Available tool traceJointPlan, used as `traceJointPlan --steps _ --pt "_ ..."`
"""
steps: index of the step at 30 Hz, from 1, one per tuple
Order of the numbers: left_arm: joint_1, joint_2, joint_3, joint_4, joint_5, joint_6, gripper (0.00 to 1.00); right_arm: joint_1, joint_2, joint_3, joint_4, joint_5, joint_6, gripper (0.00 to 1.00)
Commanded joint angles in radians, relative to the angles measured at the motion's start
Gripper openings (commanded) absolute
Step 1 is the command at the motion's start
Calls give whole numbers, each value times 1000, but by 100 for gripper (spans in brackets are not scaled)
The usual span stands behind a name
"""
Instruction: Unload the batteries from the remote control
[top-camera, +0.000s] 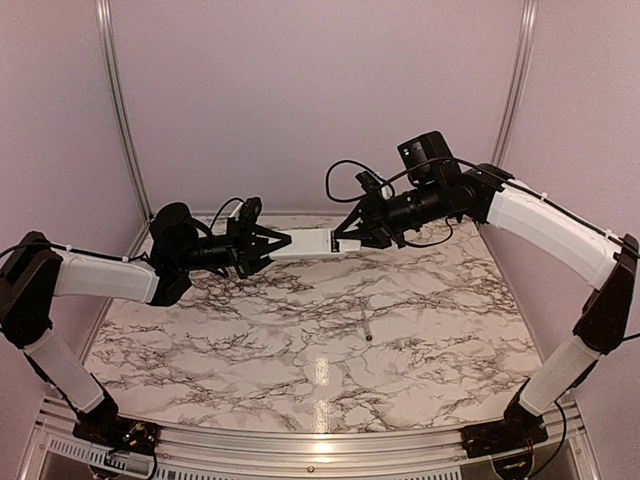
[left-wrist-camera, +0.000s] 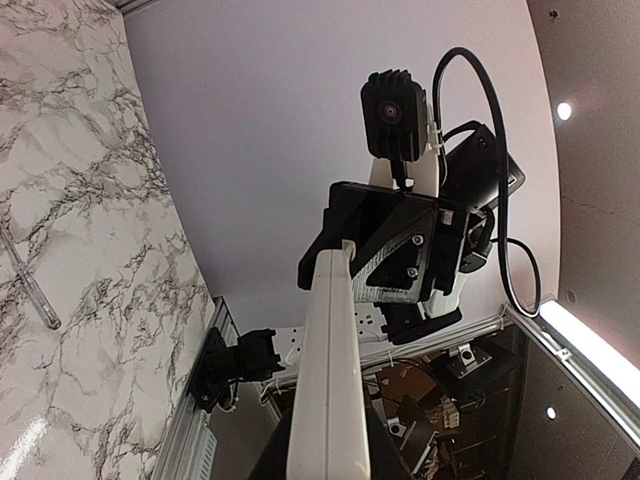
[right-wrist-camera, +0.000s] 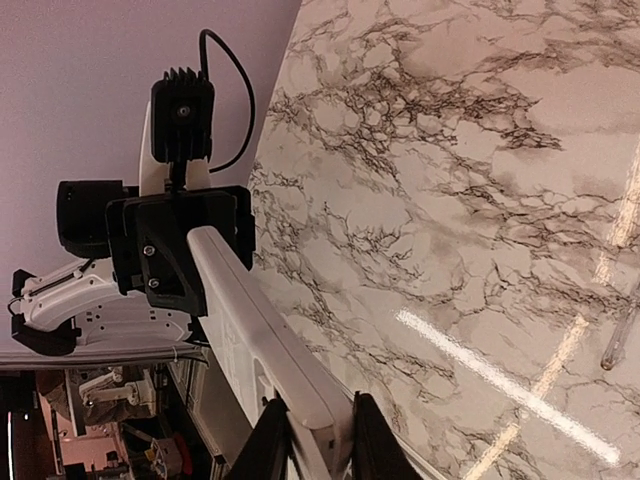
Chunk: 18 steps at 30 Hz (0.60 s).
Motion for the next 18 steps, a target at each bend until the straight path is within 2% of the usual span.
traceJointPlan --steps 1,11,18 --pt "33 -9 -40 -21 -36 -62 0 -24 -87 -36 48 -40 6 16" --pt "45 -17 -55 -24 -34 -73 0 -35 -119 -106 117 -82 42 19" --pt "54 -19 -57 -27 -28 -74 0 -38 -135 -158 161 -89 68 9"
